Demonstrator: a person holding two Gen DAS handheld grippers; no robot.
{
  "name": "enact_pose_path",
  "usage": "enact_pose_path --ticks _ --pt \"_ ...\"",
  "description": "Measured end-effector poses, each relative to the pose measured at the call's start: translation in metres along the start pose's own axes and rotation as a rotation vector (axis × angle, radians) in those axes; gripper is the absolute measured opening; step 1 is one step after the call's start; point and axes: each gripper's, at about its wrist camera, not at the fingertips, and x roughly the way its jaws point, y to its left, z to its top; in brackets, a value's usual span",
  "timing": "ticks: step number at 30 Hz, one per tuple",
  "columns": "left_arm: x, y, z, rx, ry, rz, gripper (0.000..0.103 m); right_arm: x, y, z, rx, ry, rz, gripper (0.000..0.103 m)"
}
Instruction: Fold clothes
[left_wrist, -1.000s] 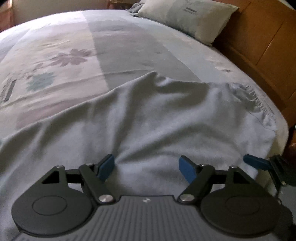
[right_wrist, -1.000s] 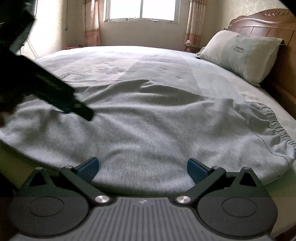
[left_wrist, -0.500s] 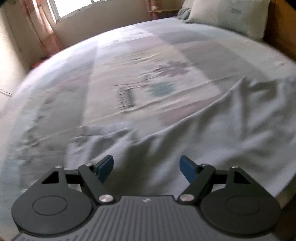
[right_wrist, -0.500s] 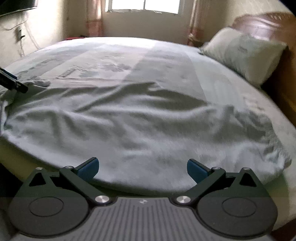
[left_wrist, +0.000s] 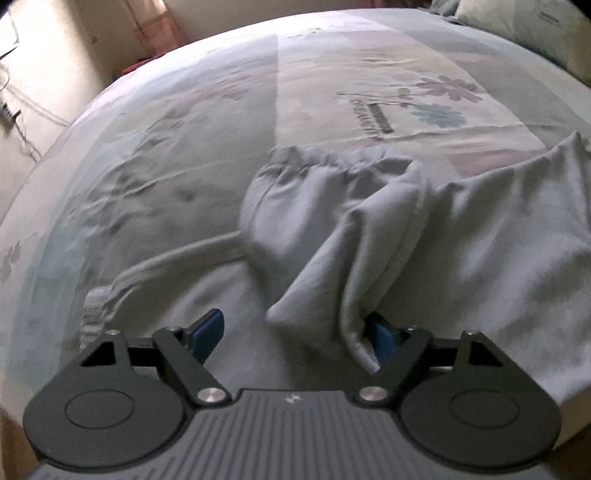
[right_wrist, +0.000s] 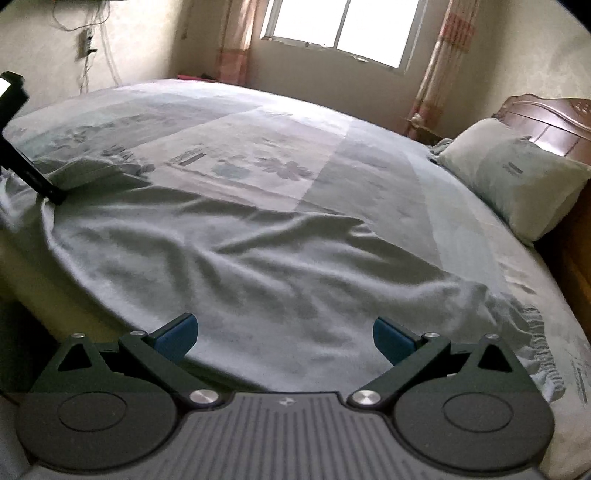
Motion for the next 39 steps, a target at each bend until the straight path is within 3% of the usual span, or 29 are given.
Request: enact_pose_path --ticks 9,18,23,27,32,39 --pt "-0.009 0.024 -0.037 -0.110 -0.020 -0.101 0.083 0.005 0.018 0.002 -0.026 0.020 0.032 0.103" --pt "-0.034 -0.017 0.014 0.039 -0.127 -0.191 0.084 0.008 0.020 0.002 -0.018 0.026 0.052 0.103" --pt "0.000 -0.056 0.051 0.065 -0.089 -0.174 0.084 0.005 0.021 0.001 -0.022 0.024 0.046 0.103" --pt "0.020 -0.061 0.058 0.051 -0.040 -0.107 0.083 0.003 0.017 -0.001 -0.004 0.030 0.039 0.103" --pt "0.007 -0.032 0.043 0.005 -0.059 -0.089 0.085 0.009 0.013 -0.003 0.016 0.045 0.038 0.103" --pt "-0.014 0.024 0.020 -0.092 -0.068 0.014 0.085 0.015 0.023 -0.002 0.006 0.050 0.081 0.103"
